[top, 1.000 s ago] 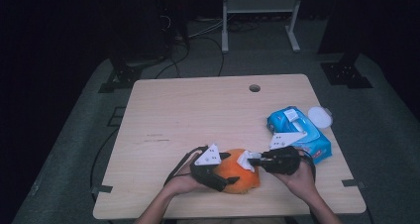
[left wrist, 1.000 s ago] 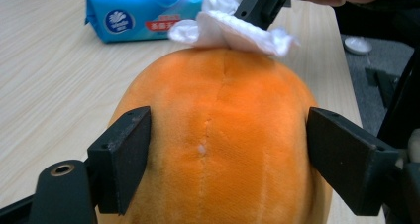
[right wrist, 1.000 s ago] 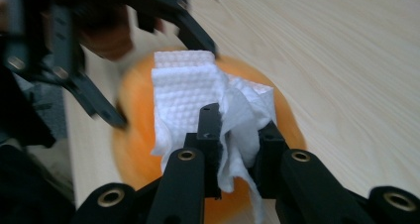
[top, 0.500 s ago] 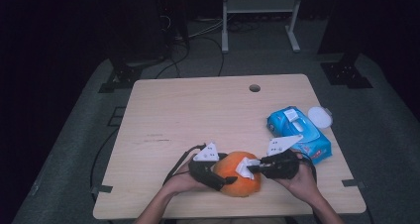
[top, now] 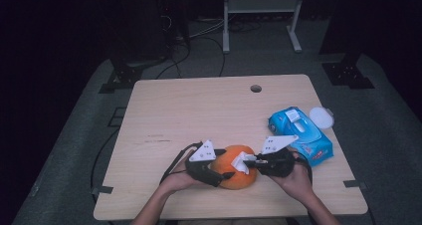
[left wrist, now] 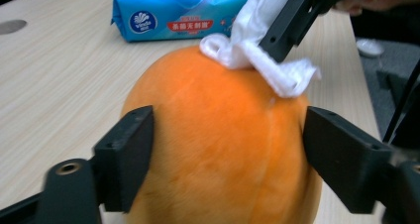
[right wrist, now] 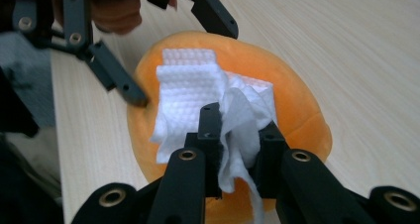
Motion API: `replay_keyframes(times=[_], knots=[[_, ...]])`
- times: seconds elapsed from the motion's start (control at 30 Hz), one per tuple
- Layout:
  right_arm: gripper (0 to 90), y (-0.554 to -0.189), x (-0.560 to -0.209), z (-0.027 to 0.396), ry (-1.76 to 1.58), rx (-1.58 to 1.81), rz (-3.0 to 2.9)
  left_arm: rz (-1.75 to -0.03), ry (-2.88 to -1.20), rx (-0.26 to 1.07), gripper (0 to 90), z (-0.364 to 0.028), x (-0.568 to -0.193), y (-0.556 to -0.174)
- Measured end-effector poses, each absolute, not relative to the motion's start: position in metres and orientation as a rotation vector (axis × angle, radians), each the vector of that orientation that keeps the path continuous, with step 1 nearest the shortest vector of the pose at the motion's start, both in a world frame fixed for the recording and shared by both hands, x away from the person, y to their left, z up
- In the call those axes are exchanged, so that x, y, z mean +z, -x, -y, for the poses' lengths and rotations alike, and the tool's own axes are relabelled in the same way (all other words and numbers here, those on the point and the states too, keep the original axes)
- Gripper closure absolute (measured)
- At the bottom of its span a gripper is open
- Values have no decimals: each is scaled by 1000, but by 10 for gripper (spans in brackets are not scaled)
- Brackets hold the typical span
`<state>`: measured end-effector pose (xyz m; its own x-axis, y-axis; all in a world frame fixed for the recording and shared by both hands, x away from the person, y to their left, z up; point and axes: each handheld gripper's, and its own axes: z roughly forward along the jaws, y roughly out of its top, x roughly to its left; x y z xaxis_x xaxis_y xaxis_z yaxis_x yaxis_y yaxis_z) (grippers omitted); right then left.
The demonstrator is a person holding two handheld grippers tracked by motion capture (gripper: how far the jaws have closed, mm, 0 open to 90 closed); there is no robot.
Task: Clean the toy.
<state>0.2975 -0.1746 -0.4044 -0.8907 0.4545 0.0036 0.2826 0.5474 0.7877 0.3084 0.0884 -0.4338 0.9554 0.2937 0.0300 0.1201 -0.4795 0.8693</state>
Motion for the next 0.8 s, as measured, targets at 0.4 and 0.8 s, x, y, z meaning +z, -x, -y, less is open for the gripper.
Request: replay_keyframes(times=[0.4, 0.8], knots=[[777, -318, -425, 206, -864, 1277, -2592, -288, -2051, 201, 264, -100, -445, -313], [777, -319, -418, 202, -844, 1378, -2586, -206, -2073, 248, 243, -90, -441, -305]])
